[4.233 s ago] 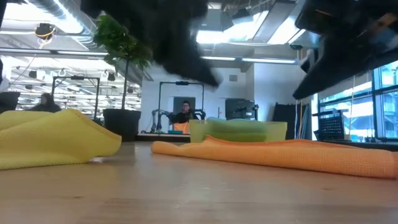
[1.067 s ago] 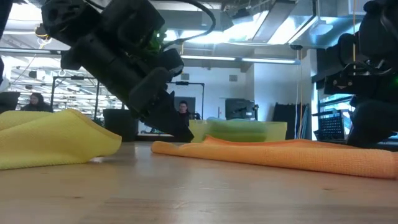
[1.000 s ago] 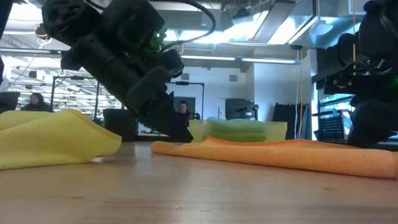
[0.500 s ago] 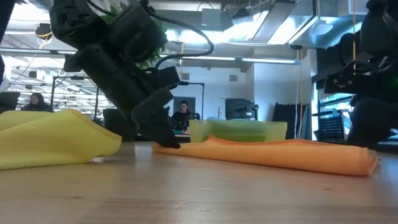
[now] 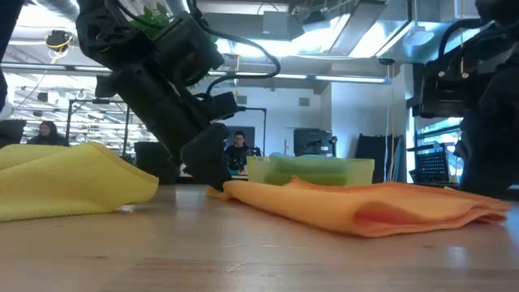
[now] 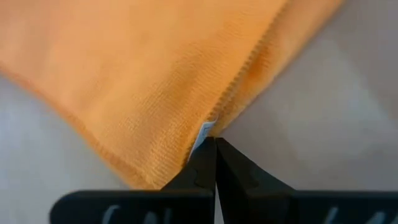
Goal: Fold microfiber towels
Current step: Fold the orange microfiber towel
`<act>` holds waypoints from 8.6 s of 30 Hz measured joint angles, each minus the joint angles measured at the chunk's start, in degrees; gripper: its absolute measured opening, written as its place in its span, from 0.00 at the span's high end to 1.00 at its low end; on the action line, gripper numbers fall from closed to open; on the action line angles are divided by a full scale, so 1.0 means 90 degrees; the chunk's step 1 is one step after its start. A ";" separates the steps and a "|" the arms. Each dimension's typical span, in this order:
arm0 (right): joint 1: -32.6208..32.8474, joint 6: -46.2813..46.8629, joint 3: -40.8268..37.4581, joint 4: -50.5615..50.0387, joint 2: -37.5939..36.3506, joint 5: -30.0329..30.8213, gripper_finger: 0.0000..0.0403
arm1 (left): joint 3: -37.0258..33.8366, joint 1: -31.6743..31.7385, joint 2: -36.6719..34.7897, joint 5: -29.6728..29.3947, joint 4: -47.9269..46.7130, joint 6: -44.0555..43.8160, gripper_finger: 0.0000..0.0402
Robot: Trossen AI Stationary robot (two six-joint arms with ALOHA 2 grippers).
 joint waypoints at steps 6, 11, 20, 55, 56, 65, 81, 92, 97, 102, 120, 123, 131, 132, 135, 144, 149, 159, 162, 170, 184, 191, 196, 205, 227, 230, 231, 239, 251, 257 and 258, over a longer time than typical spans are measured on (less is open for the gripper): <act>0.0197 -0.0030 0.0025 0.0844 0.0383 -0.0155 0.99 | -0.0007 -0.0102 -0.0181 0.0158 -0.0156 0.0165 0.84; 0.0235 0.0112 0.0027 0.0941 0.0412 -0.0228 0.99 | -0.0015 -0.0184 -0.0678 0.0155 -0.0247 0.0309 0.84; 0.0210 -0.0256 0.0022 0.0964 0.0415 -0.0201 0.99 | 0.0000 -0.1207 -0.1213 0.0852 0.1206 0.1358 0.79; 0.0216 -0.0525 0.0008 0.0938 0.0417 0.0029 0.99 | 0.3687 -0.3165 0.1728 -0.0540 -0.2030 0.3843 0.65; 0.0217 -0.0550 0.0008 0.0938 0.0417 0.0033 0.99 | 0.3763 -0.3159 0.1782 -0.0560 -0.2034 0.3939 0.64; 0.0216 -0.0554 0.0003 0.1003 0.0417 0.0040 0.99 | 0.3850 -0.3054 0.2057 -0.0923 -0.2512 0.4614 0.61; 0.0216 -0.0566 0.0003 0.1023 0.0417 0.0046 0.99 | 0.3852 -0.2910 0.2129 -0.1038 -0.2241 0.5315 0.61; 0.0216 -0.0575 0.0003 0.1035 0.0419 0.0051 0.99 | 0.3854 -0.2968 0.2247 -0.0814 -0.1871 0.5503 0.62; 0.0216 -0.0576 0.0003 0.1040 0.0420 0.0054 0.99 | 0.3861 -0.2929 0.2318 -0.0835 -0.1749 0.5515 0.68; 0.0216 -0.0715 0.0003 0.1045 0.0420 0.0100 0.99 | 0.3859 -0.2923 0.2331 -0.0844 -0.1679 0.5428 0.82; 0.0778 -0.2887 0.0875 -0.0495 0.0417 0.0875 0.99 | 0.3835 -0.3384 0.1373 -0.1873 -0.2921 0.3335 1.00; 0.1042 -0.3097 0.0743 0.0262 0.0409 0.1242 0.99 | 0.3835 -0.3324 0.1291 -0.1871 -0.3129 0.3115 1.00; 0.1578 -0.3789 -0.0041 0.2382 0.0466 0.1751 0.88 | 0.2759 -0.2995 0.0611 -0.1851 -0.2518 0.2509 1.00; 0.1627 -0.3921 -0.0113 0.2635 0.0524 0.1863 0.85 | 0.2470 -0.2948 0.0440 -0.1820 -0.2131 0.2471 1.00; 0.1690 -0.4422 -0.0240 0.3297 0.0858 0.2189 0.74 | 0.1593 -0.2810 -0.0178 -0.1671 -0.0906 0.2405 1.00; 0.1424 -0.5920 0.0175 0.5094 0.2495 0.3155 0.42 | 0.0057 -0.2371 -0.1222 -0.1747 0.0516 0.1255 1.00; 0.1214 -0.6169 0.0738 0.5131 0.3051 0.3657 0.36 | 0.0063 -0.2138 -0.1278 -0.1839 0.0650 0.1125 1.00; 0.0972 -0.7041 0.1346 0.4960 0.3383 0.3955 0.35 | 0.0073 -0.1787 -0.1321 -0.1786 0.0856 0.1124 1.00; 0.0912 -0.6918 0.1348 0.4985 0.3437 0.4285 0.35 | 0.0073 -0.1737 -0.1321 -0.1705 0.0860 0.1123 1.00; 0.0675 -0.7056 0.1358 0.5018 0.3446 0.4207 0.35 | 0.0073 -0.1607 -0.1321 -0.1677 0.0887 0.1077 1.00; 0.0433 -0.7081 0.1676 0.4897 0.3481 0.4163 0.35 | 0.0073 -0.1436 -0.1318 -0.1654 0.1190 0.1055 1.00; 0.0406 -0.6978 0.1969 0.4614 0.3515 0.5003 0.35 | 0.0073 -0.1443 -0.1316 -0.1654 0.1207 0.0959 1.00; 0.0551 -0.6574 0.1972 0.4608 0.3523 0.5310 0.40 | 0.0073 -0.1443 -0.1316 -0.1658 0.1010 0.0933 1.00; 0.0967 -0.6385 0.1984 0.4707 0.3512 0.5803 0.50 | 0.0073 -0.1443 -0.1316 -0.1844 0.0615 0.0740 1.00; 0.0635 -0.6563 0.1999 0.5695 0.3492 0.4940 0.50 | 0.0073 -0.1455 -0.1314 -0.1847 0.0583 0.0741 1.00; 0.0634 -0.6914 0.2001 0.6079 0.3489 0.4909 0.50 | 0.0073 -0.1453 -0.1314 -0.1847 0.0583 0.0741 1.00; 0.0633 -0.7013 0.2001 0.6152 0.3489 0.4867 0.50 | 0.0073 -0.1453 -0.1314 -0.1847 0.0583 0.0744 1.00; 0.0403 -0.7029 0.2001 0.6248 0.3489 0.3960 0.50 | 0.0073 -0.1453 -0.1314 -0.1847 0.0581 0.0746 1.00; 0.0204 -0.7561 0.2004 0.6216 0.3489 0.3869 0.50 | 0.0073 -0.1453 -0.1314 -0.1847 0.0578 0.0748 1.00; 0.0180 -0.7585 0.2006 0.6216 0.3489 0.3755 0.50 | 0.0073 -0.1453 -0.1314 -0.1846 0.0576 0.0749 1.00; 0.0171 -0.7579 0.2006 0.6216 0.3489 0.3724 0.50 | 0.0073 -0.1453 -0.1314 -0.1846 0.0576 0.0749 1.00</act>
